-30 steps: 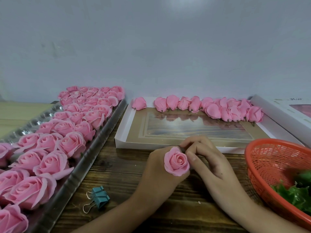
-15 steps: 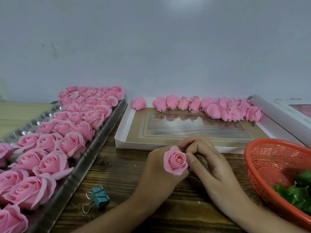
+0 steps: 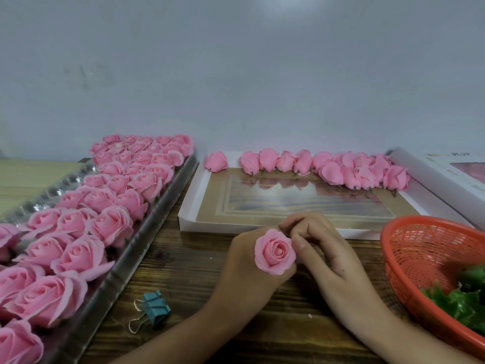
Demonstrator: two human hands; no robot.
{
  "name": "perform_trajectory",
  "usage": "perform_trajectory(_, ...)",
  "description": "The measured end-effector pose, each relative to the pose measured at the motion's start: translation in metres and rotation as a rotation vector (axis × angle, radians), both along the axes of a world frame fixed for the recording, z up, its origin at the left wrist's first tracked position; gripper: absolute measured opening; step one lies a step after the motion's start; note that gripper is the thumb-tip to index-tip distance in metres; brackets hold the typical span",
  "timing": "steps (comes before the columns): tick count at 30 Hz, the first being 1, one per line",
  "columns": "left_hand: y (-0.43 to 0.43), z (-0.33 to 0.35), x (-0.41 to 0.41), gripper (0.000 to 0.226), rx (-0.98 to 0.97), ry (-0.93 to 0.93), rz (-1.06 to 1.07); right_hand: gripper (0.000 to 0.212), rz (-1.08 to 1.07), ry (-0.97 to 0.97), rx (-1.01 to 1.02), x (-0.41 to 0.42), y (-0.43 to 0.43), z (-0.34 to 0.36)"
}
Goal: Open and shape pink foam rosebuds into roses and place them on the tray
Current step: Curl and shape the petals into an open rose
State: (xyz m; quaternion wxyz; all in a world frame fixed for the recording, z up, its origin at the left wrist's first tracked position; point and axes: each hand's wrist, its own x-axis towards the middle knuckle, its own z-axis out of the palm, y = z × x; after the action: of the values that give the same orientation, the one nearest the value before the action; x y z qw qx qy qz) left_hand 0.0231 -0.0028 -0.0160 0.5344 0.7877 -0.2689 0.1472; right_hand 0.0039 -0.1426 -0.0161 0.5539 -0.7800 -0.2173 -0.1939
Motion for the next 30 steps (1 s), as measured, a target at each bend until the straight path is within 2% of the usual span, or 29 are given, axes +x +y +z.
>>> perform_trajectory(6, -0.0014, -0.0046, 0.0059, 0.024, 0.027, 0.028, -0.018, 0.021, 0.01, -0.029, -0.027, -0.0013, 0.0003, 0.002)
perform_trajectory(11, -0.0006, -0.0017, 0.0027, 0.035, 0.057, -0.061, -0.003, 0.023, 0.024, -0.02, -0.004, -0.0019, 0.001, 0.0028)
perform_trajectory(25, 0.0013, 0.0022, -0.0011, 0.044, 0.038, 0.015, 0.015, 0.024, -0.036, 0.037, -0.046, 0.0032, -0.0008, -0.0035)
perform_trajectory(30, 0.0011, 0.0037, -0.0016, 0.032, -0.007, 0.035, -0.025, 0.025, -0.013, 0.026, 0.03, 0.0007, -0.0014, -0.002)
